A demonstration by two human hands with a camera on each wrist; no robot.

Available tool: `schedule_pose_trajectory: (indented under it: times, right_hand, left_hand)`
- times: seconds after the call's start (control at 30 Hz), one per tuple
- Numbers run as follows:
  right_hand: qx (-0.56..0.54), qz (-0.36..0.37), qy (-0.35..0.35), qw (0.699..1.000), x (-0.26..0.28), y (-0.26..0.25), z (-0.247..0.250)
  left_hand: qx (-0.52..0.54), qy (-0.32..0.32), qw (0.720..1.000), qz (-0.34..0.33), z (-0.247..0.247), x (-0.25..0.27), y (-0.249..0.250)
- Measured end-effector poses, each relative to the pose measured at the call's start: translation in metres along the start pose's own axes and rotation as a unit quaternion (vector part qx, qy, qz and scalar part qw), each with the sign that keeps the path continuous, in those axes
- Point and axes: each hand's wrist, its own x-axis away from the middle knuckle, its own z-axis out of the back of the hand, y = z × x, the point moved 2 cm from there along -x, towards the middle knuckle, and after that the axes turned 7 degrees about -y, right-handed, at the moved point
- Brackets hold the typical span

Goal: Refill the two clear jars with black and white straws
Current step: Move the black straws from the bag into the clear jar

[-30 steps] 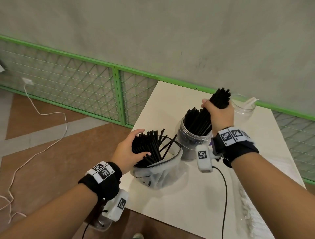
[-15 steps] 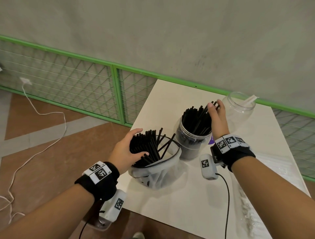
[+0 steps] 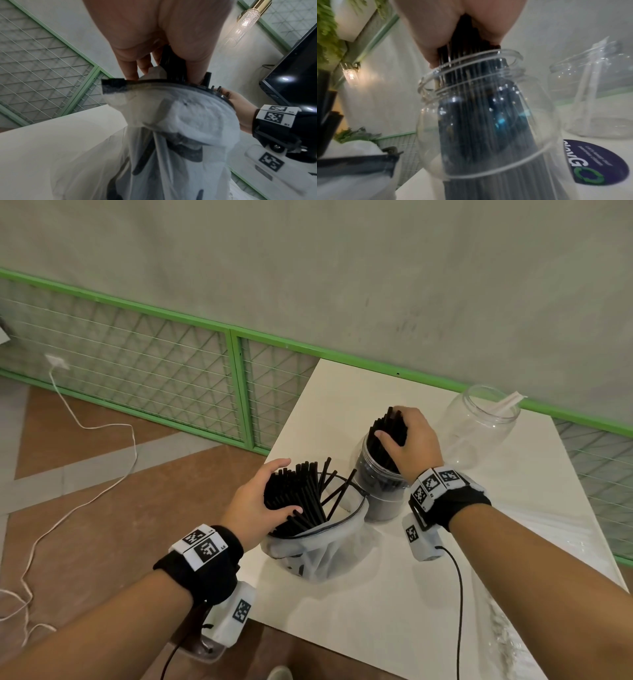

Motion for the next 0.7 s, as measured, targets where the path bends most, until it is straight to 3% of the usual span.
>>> schedule_pose_trajectory:
  times: [0.13, 0.27, 0.5, 0.57, 0.7]
  right_hand:
    - [-0.073, 0.019, 0.008, 0.997, 0.0, 0.0, 0.004]
    - [-0.006, 0.113, -0.005, 0.994, -0.002, -0.005, 0.006]
    - [0.042, 0.127, -0.005, 0.991, 0.0, 0.002, 0.002]
    - [0.038, 0.107, -0.055, 0.992, 0.005, 0.001, 0.002]
    - [0.224, 0.101, -0.189, 0.951, 0.011, -0.001, -0.003]
  left_hand:
    - [-0.004, -0.002, 1.0, 0.001, 0.0, 0.0, -0.001]
    - [-0.004, -0.004, 1.0, 0.0, 0.0, -0.001, -0.002]
    - [-0.004, -0.004, 1.0, -0.004, 0.001, 0.0, 0.0]
    - [-0.005, -0.002, 1.0, -0.004, 0.001, -0.001, 0.001]
    - [-0.006, -0.002, 1.0, -0.001, 0.0, -0.002, 0.0]
